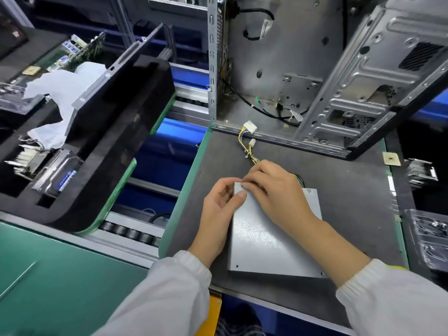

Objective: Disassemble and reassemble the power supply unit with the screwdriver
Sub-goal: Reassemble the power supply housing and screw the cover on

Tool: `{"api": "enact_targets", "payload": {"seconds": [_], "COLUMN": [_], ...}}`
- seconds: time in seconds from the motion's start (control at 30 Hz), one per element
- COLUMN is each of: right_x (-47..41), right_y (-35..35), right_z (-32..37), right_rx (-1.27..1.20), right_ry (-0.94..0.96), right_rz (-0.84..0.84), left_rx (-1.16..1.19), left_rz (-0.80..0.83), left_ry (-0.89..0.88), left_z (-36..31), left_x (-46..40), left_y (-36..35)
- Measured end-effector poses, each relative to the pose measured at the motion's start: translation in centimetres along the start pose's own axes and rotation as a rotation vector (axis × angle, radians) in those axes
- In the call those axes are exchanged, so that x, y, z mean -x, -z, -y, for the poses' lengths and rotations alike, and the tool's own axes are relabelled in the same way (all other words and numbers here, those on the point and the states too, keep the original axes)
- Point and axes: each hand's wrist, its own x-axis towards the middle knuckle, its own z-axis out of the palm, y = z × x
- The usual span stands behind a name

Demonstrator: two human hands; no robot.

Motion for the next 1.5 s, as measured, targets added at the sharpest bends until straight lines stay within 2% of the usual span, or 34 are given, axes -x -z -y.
{"api": "enact_targets", "payload": {"seconds": [0.17,0.43,0.63,0.97,1.17,1.33,1.5], "right_x": [-0.1,0.0,0.2,0.2,1.0,1.8,1.6], "right_y": [-0.3,-0.1,0.0,-0.6,-0.1,0.9,0.9], "right_z": [0.3,0.2,-0.1,-0.3,-0.2,0.1,0.2], "right_rx": [0.091,0.042,0.085,0.383,0.253,0.061,-0.010], "right_ry": [0.094,0.029,0.079,0.304,0.273,0.108,0.040], "right_rz": [-0.058,-0.043,-0.043,-0.058,-0.037,0.096,0.062], "left_rx": [0.006,0.033,0.054,0.076,0.125,0.079,0.055], "left_rz": [-0.007,-0.009,-0.012,0.020,0.028,0.058,0.068], "left_ry": [-0.031,-0.033,-0.023,-0.017,0.014,0.030,0.037], "left_z": [0.3,0.4,0.3,0.5,0.1,-0.9,-0.9], "left_x": [0.0,-0.1,-0.1,-0.1,-0.5,-1.5,-1.6], "left_y": [-0.1,-0.1,-0.2,0.1,0.2,0.6,0.7]}}
